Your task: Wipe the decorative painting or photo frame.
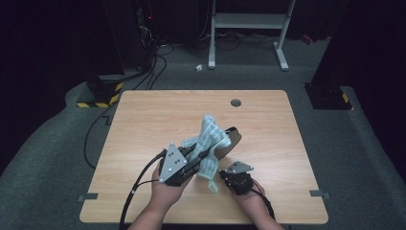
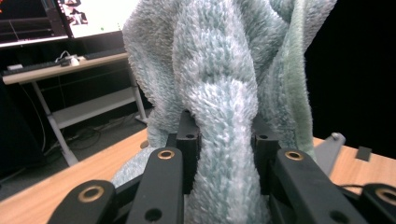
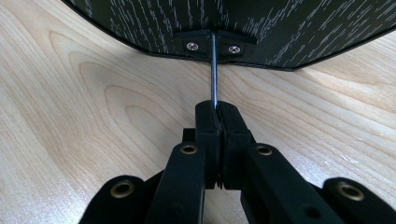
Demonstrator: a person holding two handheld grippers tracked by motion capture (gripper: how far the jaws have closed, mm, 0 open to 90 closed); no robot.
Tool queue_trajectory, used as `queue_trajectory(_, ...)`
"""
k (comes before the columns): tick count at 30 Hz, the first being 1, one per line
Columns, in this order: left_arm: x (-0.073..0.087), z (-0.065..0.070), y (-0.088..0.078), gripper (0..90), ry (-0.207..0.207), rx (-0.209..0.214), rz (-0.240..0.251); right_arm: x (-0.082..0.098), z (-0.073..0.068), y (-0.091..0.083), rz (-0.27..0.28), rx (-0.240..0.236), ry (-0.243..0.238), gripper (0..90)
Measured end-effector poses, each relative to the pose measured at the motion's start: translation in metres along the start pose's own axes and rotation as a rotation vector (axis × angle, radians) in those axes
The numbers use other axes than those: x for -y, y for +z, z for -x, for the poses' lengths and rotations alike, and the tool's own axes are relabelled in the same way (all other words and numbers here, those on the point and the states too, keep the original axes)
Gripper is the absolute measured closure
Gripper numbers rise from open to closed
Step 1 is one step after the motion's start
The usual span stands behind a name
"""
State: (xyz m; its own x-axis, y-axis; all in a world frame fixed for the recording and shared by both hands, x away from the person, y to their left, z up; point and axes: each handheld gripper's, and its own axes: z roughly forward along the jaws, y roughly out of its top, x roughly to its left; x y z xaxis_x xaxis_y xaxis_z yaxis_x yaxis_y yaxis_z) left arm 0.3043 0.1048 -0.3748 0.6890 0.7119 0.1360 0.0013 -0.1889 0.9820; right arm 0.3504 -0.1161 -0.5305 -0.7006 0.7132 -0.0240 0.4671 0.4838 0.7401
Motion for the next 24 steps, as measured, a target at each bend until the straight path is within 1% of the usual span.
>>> queue_trajectory(3,0.001,-0.001,0.0,71.7,-0.007,0.01,0.001,0.0,0.0,0.0,-0.004,-0.008,0.007,87.9)
queue_trajectory(4,0.002,-0.002,-0.001,71.8,-0.013,0.012,0.002,0.0,0.0,0.0,-0.002,-0.003,0.003,88.0)
queue_trajectory(8,0.011,-0.003,-0.011,71.8,-0.025,0.014,0.001,0.0,0.0,0.0,0.001,-0.001,0.0,87.9)
queue_trajectory(10,0.016,-0.004,-0.018,71.8,-0.038,0.015,0.003,0.0,0.0,0.0,0.001,0.0,0.0,87.9)
queue_trajectory(12,0.021,-0.004,-0.025,71.7,-0.045,0.01,0.001,0.0,0.0,0.0,0.0,0.002,-0.006,87.9)
queue_trajectory(16,0.032,-0.003,-0.038,71.8,-0.059,-0.004,-0.007,0.0,0.0,0.0,0.001,0.002,-0.003,87.9)
queue_trajectory(18,0.038,-0.003,-0.043,71.7,-0.066,-0.009,-0.012,0.0,0.0,0.0,0.0,0.002,-0.004,87.9)
queue_trajectory(19,0.038,-0.003,-0.043,71.8,-0.066,-0.009,-0.012,0.0,0.0,0.0,0.0,0.003,-0.003,87.9)
queue_trajectory(20,0.042,-0.003,-0.047,71.8,-0.072,-0.015,-0.022,0.0,0.0,0.0,0.0,0.003,-0.003,87.9)
queue_trajectory(22,0.043,-0.003,-0.048,71.8,-0.078,-0.014,-0.021,0.0,0.0,0.0,0.001,0.003,-0.004,87.9)
queue_trajectory(23,0.042,-0.003,-0.047,71.8,-0.071,-0.016,-0.026,0.0,0.0,0.0,0.0,0.003,-0.001,87.9)
queue_trajectory(24,0.04,-0.003,-0.045,71.8,-0.072,-0.016,-0.026,0.0,-0.001,0.0,0.0,0.004,-0.001,87.9)
